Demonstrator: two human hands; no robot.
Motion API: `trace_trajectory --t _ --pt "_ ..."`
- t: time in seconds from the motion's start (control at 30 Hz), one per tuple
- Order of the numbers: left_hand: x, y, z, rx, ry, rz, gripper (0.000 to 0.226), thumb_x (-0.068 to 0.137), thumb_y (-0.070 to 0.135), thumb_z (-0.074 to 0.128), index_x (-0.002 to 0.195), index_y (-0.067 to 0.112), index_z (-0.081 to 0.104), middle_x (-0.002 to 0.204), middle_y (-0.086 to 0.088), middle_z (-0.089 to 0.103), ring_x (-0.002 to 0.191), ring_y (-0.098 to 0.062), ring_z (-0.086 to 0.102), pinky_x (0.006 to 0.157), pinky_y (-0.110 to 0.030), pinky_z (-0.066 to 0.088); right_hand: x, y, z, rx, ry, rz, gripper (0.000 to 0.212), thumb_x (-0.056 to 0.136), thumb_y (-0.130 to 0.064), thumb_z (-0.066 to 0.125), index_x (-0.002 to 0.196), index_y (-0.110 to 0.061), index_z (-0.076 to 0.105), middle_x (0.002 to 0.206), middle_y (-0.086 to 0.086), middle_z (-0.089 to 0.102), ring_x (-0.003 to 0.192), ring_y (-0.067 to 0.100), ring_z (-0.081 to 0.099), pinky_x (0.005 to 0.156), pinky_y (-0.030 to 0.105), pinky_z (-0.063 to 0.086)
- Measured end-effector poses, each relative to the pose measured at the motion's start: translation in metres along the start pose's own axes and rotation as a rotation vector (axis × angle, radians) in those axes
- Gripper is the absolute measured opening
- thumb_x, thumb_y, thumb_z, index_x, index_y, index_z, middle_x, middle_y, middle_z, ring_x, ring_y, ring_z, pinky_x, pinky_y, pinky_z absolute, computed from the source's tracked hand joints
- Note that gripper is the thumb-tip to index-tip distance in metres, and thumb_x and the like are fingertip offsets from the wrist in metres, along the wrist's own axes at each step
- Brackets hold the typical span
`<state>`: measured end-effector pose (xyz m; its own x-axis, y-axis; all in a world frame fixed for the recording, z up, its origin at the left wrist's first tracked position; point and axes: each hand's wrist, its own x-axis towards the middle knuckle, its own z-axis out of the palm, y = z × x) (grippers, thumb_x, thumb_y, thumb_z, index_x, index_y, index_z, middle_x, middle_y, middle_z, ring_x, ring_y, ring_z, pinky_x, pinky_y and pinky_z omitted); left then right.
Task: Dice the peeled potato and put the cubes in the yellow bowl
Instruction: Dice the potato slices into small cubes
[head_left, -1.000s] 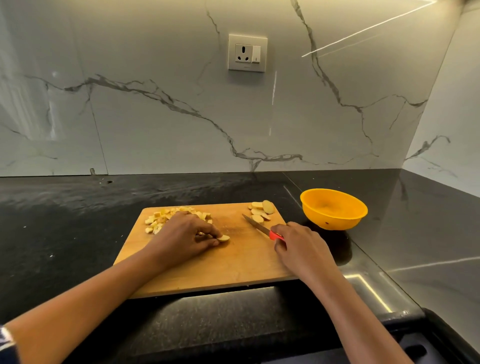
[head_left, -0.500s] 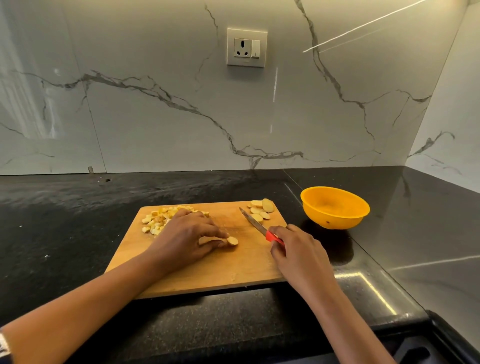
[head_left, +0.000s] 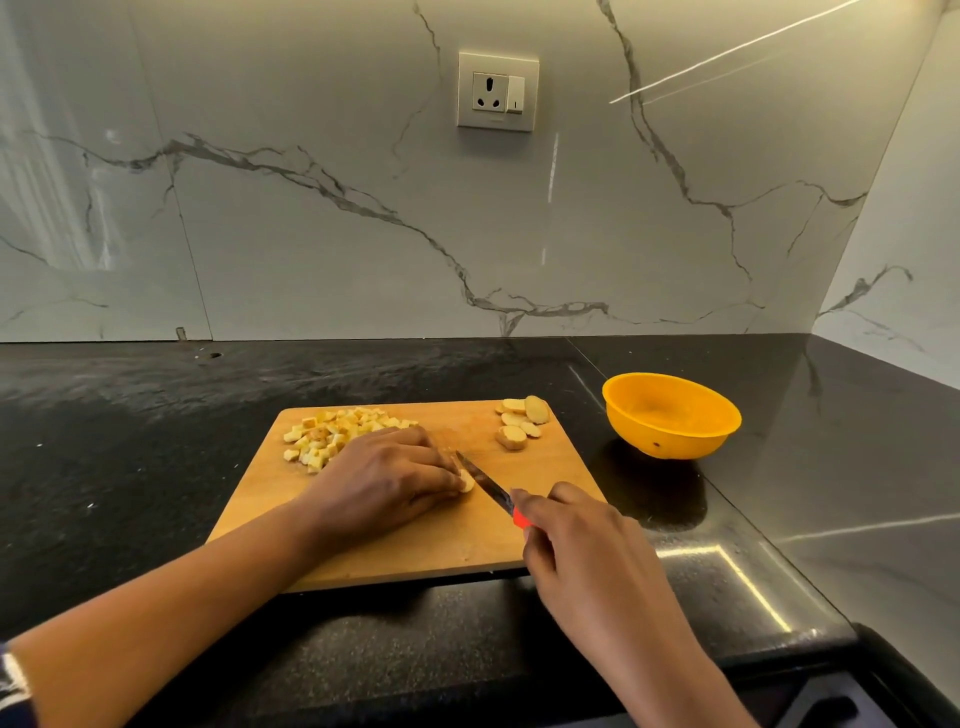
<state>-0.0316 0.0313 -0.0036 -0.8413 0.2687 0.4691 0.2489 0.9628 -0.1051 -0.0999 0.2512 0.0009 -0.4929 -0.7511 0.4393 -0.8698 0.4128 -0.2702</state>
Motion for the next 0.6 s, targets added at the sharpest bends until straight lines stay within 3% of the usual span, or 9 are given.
trace_trajectory --t 0.2,0.37,0.6 --pt "-0.005 -0.006 0.003 -0.033 -0.015 -0.019 0.032 0.094 0.044 0.043 0.111 0.031 0.068 0.106 0.016 0.069 0.098 -0.003 0.059 0.071 -0.028 0.056 -0.002 -0.002 0.007 0.013 -0.017 0.004 0.045 0.101 -0.029 0.038 0.146 -0.035 0.034 0.114 -0.013 0.046 0.088 0.008 0.052 0.067 0.018 0.039" --pt "-0.012 -0.011 -0.001 -0.042 -0.073 -0.020 0.043 0.097 0.052 0.030 0.119 0.034 0.062 0.114 0.020 0.065 0.106 -0.003 0.056 0.077 -0.028 0.055 -0.001 -0.003 0.007 0.022 -0.038 -0.006 0.046 0.101 -0.030 0.038 0.147 -0.035 0.032 0.114 -0.014 0.045 0.089 0.009 0.054 0.070 0.019 0.043" --pt "-0.013 -0.019 -0.004 -0.123 -0.247 -0.045 0.046 0.095 0.053 0.032 0.131 0.033 0.052 0.129 0.021 0.055 0.126 0.003 0.042 0.103 -0.030 0.041 0.008 -0.006 0.009 -0.080 -0.095 -0.023 0.048 0.102 -0.026 0.035 0.149 -0.030 0.027 0.119 -0.006 0.046 0.092 0.011 0.054 0.073 0.023 0.043"
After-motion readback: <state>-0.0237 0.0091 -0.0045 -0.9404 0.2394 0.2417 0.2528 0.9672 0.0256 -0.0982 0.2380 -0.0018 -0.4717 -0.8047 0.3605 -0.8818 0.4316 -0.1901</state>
